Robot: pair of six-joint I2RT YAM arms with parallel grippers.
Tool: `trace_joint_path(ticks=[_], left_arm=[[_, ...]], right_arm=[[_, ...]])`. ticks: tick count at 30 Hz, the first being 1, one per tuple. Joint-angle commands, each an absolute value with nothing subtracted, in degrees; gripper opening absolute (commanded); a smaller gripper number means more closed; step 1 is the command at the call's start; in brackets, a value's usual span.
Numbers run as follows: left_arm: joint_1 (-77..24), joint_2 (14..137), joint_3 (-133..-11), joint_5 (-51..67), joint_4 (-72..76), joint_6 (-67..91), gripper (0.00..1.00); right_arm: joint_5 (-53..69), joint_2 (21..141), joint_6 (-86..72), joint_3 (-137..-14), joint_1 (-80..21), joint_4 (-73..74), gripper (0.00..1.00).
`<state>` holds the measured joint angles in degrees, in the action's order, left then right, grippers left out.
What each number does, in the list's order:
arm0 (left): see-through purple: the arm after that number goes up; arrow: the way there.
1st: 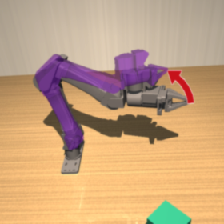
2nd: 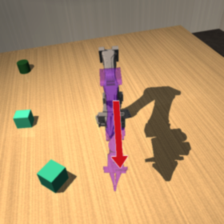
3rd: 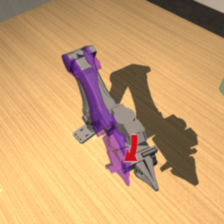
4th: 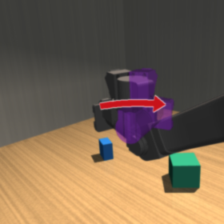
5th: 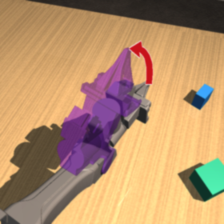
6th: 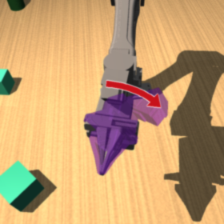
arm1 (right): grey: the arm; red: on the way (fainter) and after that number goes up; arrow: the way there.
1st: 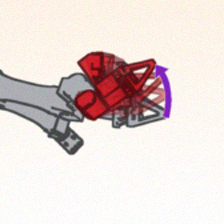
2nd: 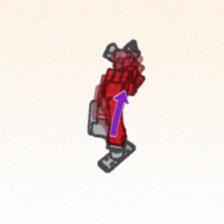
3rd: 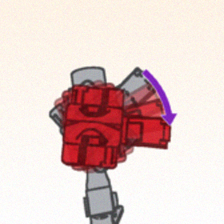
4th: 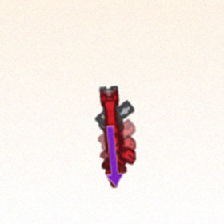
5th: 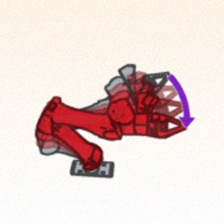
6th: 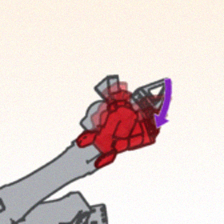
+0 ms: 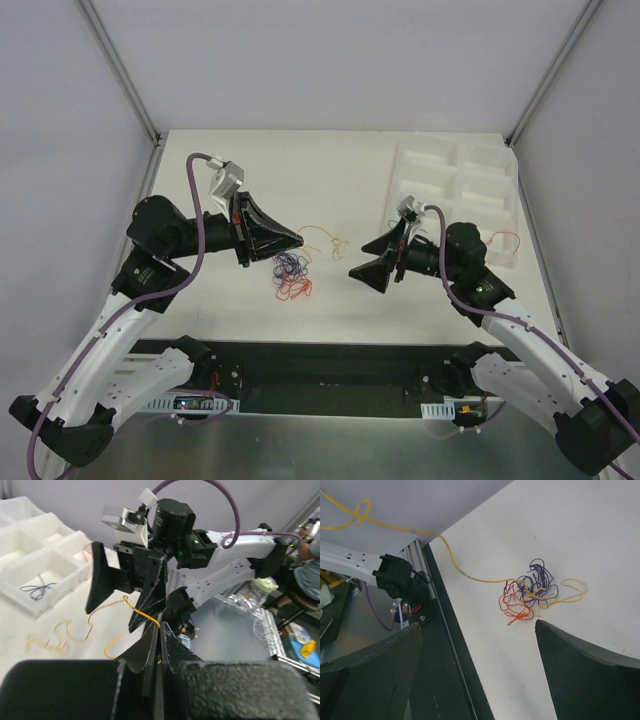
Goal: Untangle the cables
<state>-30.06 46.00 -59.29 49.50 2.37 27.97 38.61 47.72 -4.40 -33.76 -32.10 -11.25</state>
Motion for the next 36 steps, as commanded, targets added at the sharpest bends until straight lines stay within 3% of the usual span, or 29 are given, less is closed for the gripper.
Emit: trace_joint_path(ticks=[1,8,13,19,36], left_arm=[[-30.5,47.1,-57.7,55.6,14.0,34.7,0.00],[-30.5,47.6,-57.9,57.7,17.3,36.8,0.00],[-30.5,47.2,-58.1,57.2,17.1,36.9,0.00],[-30.5,47.0,-57.7,56.8,17.2,36.6,0.00],[-30.5,47.1,-58.9,56.2,17.1,36.5,0.00]], right_arm=[[43.6,51.0,-0.8,-40.6,-33.1,-13.1,0.98],[47.3,62.8,-6.4,-46.5,-43.3,-25.6,0.99],[44.0,67.8,-13.7,-46.1,-50.7,-32.3,0.87],[40.0,66.5,-22.5,-38.3,-53.6,-48.2,0.81],[33.4,61.4,-16.5,-36.8,-53.7,-35.4,0.77]])
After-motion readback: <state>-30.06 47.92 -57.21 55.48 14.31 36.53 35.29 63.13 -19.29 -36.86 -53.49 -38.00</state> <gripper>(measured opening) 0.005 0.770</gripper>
